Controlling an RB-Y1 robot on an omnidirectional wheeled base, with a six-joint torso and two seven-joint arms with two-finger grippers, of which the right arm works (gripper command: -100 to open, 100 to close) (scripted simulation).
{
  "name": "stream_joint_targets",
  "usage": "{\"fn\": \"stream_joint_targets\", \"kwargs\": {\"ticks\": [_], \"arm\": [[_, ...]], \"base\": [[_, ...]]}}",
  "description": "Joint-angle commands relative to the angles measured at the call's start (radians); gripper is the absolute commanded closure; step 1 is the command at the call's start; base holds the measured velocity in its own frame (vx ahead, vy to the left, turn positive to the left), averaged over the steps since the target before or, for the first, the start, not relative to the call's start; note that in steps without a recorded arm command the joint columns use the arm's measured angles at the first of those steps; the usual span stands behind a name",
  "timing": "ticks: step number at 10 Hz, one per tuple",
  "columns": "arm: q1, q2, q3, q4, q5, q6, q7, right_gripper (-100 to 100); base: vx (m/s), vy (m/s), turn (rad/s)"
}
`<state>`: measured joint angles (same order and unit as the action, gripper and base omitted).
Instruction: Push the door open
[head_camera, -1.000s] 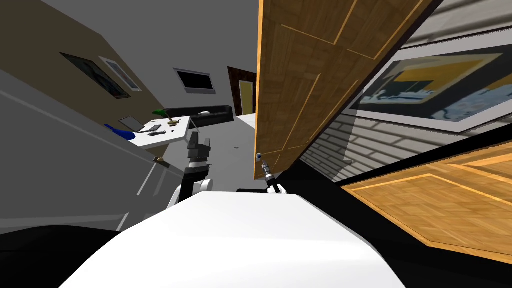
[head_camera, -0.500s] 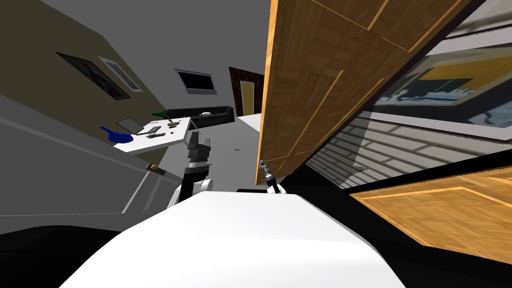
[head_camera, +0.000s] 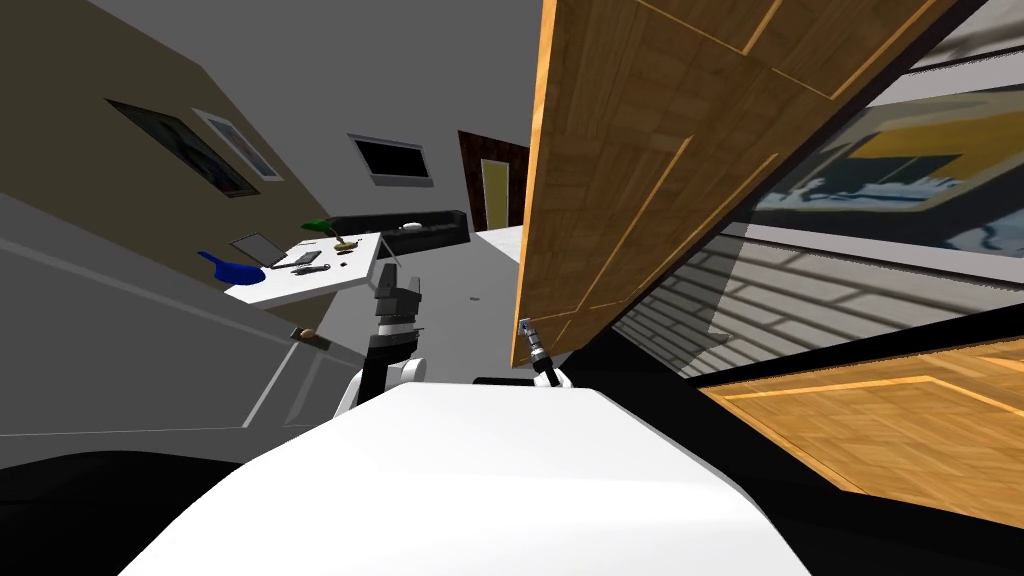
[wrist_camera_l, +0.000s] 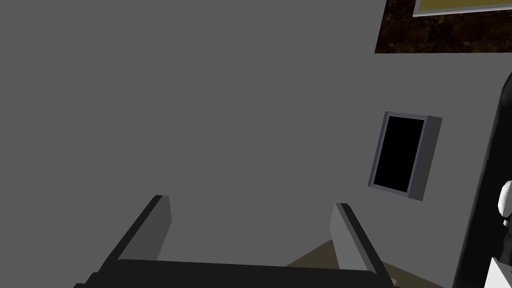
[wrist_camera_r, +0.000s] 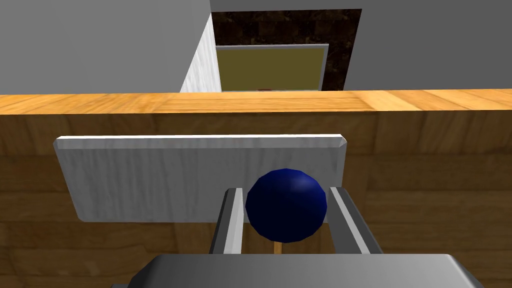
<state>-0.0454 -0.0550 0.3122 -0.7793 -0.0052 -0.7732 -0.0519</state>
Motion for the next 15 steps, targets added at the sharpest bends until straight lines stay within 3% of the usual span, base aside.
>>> {"fn": "stream_joint_targets", "kwargs": {"ticks": [1,6,13,14,15], "arm": [[0.000,0.000,-0.001,-0.001,-0.001,-0.002,-0.001,100],[-0.003,-0.014,-0.030,0.007,-0.012,0.001,0.008,100],[-0.015,-0.035,-0.119,0.023,-0.049,0.003,0.033,100],[-0.011,-0.029,-0.108,0.016,-0.047,0.007,0.030,-100],[-0.010,-0.029,-0.108,0.014,-0.048,0.008,0.029,-100]], "base": [[-0.007,-0.001,-0.004],[0.092,0.060,-0.029],[0.195,0.099,-0.070],[-0.024,0.047,-0.085],[-0.196,0.036,-0.028]]}}
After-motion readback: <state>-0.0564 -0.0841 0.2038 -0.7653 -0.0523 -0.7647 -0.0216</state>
